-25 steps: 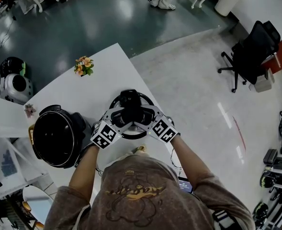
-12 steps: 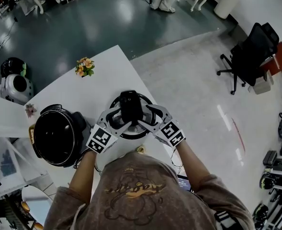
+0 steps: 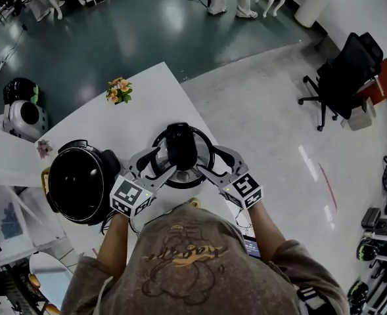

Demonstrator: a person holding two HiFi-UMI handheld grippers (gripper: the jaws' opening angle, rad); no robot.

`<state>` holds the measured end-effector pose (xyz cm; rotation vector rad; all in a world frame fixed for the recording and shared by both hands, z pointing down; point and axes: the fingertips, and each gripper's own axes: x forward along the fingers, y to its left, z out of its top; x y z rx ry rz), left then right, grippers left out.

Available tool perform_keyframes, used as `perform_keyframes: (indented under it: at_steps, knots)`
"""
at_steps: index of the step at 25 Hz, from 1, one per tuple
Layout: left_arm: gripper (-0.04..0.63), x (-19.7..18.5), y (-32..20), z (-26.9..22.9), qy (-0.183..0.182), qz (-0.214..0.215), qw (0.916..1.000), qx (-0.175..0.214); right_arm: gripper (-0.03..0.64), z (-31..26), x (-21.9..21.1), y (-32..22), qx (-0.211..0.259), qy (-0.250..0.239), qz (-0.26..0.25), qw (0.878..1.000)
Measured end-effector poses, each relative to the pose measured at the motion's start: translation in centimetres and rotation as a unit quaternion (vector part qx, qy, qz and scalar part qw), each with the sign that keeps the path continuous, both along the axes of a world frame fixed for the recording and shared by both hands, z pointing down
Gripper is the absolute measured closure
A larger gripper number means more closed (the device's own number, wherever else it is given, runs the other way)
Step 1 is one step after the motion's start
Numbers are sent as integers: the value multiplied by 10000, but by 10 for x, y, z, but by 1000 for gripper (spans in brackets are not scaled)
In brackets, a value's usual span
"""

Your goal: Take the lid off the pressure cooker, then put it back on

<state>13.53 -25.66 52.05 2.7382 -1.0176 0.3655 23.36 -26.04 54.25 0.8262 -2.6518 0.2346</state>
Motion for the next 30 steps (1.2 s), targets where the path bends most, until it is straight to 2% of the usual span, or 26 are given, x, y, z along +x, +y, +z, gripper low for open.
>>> perform_keyframes:
  at_steps: [11,18,30]
  knots:
    - [318,12,4,14,-353,305,9989,-54,339,7,-8,-2,-39,131,-252,9996]
    - [314,15,-7,40,-393,312,9984,-274,339,36,-12,-7,-226,406,-490,9977]
    - [313,22,-13,87,-910,654,9919,-601,339,74,-27,-17,-394,868,-1052,9899]
